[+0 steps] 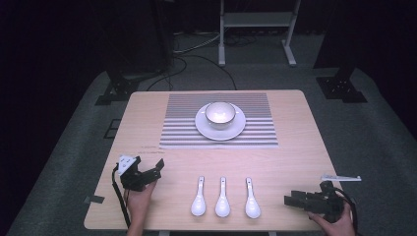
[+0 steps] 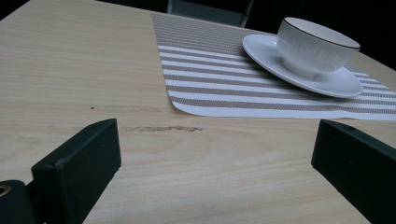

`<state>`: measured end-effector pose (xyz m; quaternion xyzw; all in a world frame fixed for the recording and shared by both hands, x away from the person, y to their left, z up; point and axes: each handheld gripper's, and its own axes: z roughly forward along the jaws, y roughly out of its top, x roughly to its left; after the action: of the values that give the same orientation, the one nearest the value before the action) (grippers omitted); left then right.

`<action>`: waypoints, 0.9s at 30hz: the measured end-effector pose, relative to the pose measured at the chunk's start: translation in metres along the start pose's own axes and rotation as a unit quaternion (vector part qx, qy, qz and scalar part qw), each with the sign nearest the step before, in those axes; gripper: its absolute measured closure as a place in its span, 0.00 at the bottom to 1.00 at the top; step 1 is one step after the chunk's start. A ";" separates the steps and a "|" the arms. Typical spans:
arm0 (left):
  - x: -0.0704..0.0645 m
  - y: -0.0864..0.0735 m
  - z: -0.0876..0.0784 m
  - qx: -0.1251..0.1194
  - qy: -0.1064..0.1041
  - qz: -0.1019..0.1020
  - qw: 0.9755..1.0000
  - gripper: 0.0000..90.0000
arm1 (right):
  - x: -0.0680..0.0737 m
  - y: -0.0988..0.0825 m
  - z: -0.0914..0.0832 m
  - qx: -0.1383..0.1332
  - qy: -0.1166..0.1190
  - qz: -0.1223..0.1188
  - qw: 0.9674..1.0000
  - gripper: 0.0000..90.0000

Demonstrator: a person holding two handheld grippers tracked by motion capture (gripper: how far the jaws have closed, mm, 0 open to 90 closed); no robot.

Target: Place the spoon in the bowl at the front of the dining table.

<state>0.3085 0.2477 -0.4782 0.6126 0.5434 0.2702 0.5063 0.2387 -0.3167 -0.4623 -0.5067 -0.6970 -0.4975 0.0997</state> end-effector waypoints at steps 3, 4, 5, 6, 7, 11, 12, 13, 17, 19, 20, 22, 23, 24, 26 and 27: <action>0.000 0.000 0.000 -0.002 0.000 -0.003 1.000 0.00 | 0.001 0.001 0.002 0.004 0.001 0.000 1.000 0.32; 0.000 0.000 0.000 -0.002 0.000 -0.003 1.000 0.00 | 0.001 0.002 0.003 0.005 0.002 -0.002 1.000 0.32; 0.000 0.000 0.000 -0.003 0.000 -0.004 1.000 0.00 | 0.001 0.003 0.004 0.007 0.002 -0.001 1.000 0.32; 0.000 0.000 0.000 -0.002 0.000 -0.002 1.000 0.00 | 0.002 0.003 0.005 0.009 0.001 -0.003 1.000 0.32; 0.000 0.000 0.000 -0.001 0.000 -0.001 1.000 0.00 | 0.002 0.004 0.006 0.011 0.002 -0.003 1.000 0.32; 0.000 0.000 0.000 -0.001 0.001 -0.001 1.000 0.00 | 0.004 0.007 0.010 0.014 0.005 -0.004 1.000 0.32; 0.000 0.000 0.000 -0.002 0.000 -0.002 1.000 0.00 | 0.004 0.007 0.011 0.015 0.005 -0.004 1.000 0.32; 0.000 0.000 0.000 -0.001 0.000 -0.001 1.000 0.00 | 0.004 0.008 0.012 0.016 0.006 -0.005 1.000 0.32; 0.000 0.000 0.000 0.000 0.000 0.000 1.000 0.00 | 0.006 0.010 0.017 0.020 0.009 -0.004 1.000 0.32; 0.000 0.000 0.000 0.000 0.000 0.000 1.000 0.00 | 0.006 0.011 0.019 0.022 0.012 -0.005 1.000 0.32; 0.000 0.000 0.000 0.001 0.000 0.000 1.000 0.00 | 0.007 0.012 0.021 0.023 0.013 -0.005 1.000 0.32; -0.001 0.000 0.001 0.001 0.000 0.001 1.000 0.00 | 0.008 0.013 0.024 0.027 0.014 -0.006 1.000 0.32; -0.001 0.000 0.001 0.001 0.000 0.001 1.000 0.00 | 0.008 0.013 0.024 0.027 0.014 -0.006 1.000 0.32; -0.001 0.000 0.001 0.001 0.000 0.001 1.000 0.00 | 0.009 0.014 0.027 0.031 0.015 -0.005 0.999 0.32; 0.000 0.000 0.000 0.000 -0.001 0.001 1.000 0.00 | 0.010 0.015 0.030 0.034 0.017 -0.005 0.999 0.32; 0.000 0.000 0.000 0.001 -0.002 0.001 1.000 0.00 | 0.010 0.016 0.031 0.034 0.018 -0.006 0.999 0.32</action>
<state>0.3087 0.2475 -0.4781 0.6138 0.5424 0.2693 0.5065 0.2583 -0.2860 -0.4613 -0.4898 -0.7148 -0.4828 0.1264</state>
